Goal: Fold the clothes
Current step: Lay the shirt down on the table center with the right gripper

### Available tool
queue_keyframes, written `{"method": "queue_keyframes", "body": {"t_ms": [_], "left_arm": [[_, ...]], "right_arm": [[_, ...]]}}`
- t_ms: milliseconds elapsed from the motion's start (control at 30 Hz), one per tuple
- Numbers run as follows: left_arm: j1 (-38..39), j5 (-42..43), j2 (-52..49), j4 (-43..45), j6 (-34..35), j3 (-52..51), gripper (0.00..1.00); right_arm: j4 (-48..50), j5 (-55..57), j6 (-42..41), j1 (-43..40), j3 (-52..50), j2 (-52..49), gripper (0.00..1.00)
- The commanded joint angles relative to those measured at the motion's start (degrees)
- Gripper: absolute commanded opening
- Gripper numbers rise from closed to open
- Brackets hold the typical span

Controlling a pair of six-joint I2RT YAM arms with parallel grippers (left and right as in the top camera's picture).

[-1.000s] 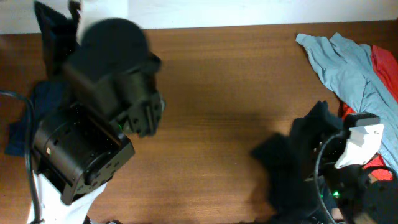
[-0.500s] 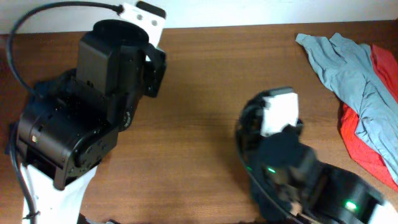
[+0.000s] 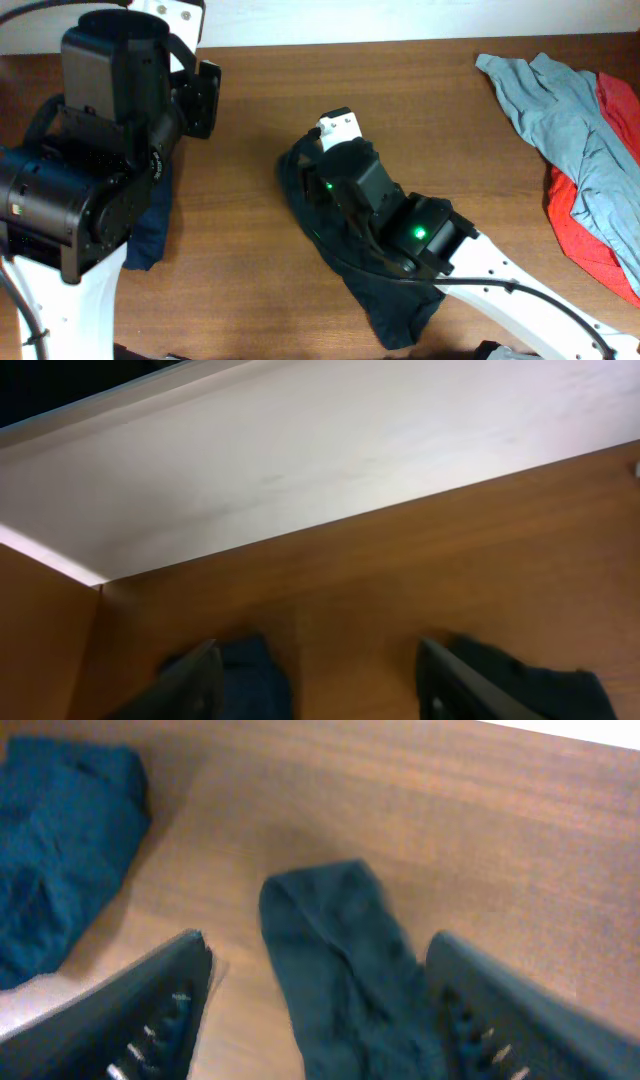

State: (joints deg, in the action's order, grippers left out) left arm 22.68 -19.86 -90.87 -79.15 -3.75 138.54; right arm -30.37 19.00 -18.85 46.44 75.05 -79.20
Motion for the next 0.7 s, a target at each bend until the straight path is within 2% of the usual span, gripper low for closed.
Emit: {"method": "queue_keyframes", "body": {"t_ms": [0,67,233,267,333,367,433,467,567,667], "left_arm": [[-0.4,2.1,-0.5,0.0,0.5,0.3,0.65],[-0.4,3.5,-1.2,-0.3,0.5,0.3,0.67],[-0.4,8.3,-5.5,-2.6,0.4,0.3,0.68],[-0.4,10.7,-8.0,-3.5,0.4,0.3,0.68],[-0.4,13.7,-10.5,-4.1,-0.2,0.2,0.67],[-0.4,16.1,-12.7,-4.7,-1.3,0.2,0.66],[-0.4,16.7,-15.6,-5.6,-1.3,0.2,0.66],[-0.4,16.7,-17.9,-6.5,-1.3,0.2,0.6],[-0.4,17.0,-22.9,-7.9,-1.3,0.2,0.55],[-0.4,17.6,-26.9,-8.8,-1.2,0.2,0.55]], "right_arm": [[-3.6,-2.5,1.0,-5.3,1.1,4.5,0.77],[-8.4,-3.1,-0.7,-10.1,1.2,6.4,0.8],[-20.4,-13.4,-0.7,-22.6,1.2,6.0,0.8],[-25.3,-13.7,-0.7,-26.8,1.2,4.4,0.79],[-28.0,-15.8,-0.7,-30.5,1.1,2.6,0.75],[-28.6,-20.4,0.8,-33.0,1.1,0.8,0.7],[-28.3,-28.5,5.9,-34.8,1.1,-1.7,0.68],[-28.0,-31.4,7.6,-35.2,1.1,-3.8,0.62],[-25.9,-33.4,7.7,-35.1,1.1,-9.2,0.54],[-22.6,-35.0,8.0,-35.1,1.1,-16.5,0.58]]}}
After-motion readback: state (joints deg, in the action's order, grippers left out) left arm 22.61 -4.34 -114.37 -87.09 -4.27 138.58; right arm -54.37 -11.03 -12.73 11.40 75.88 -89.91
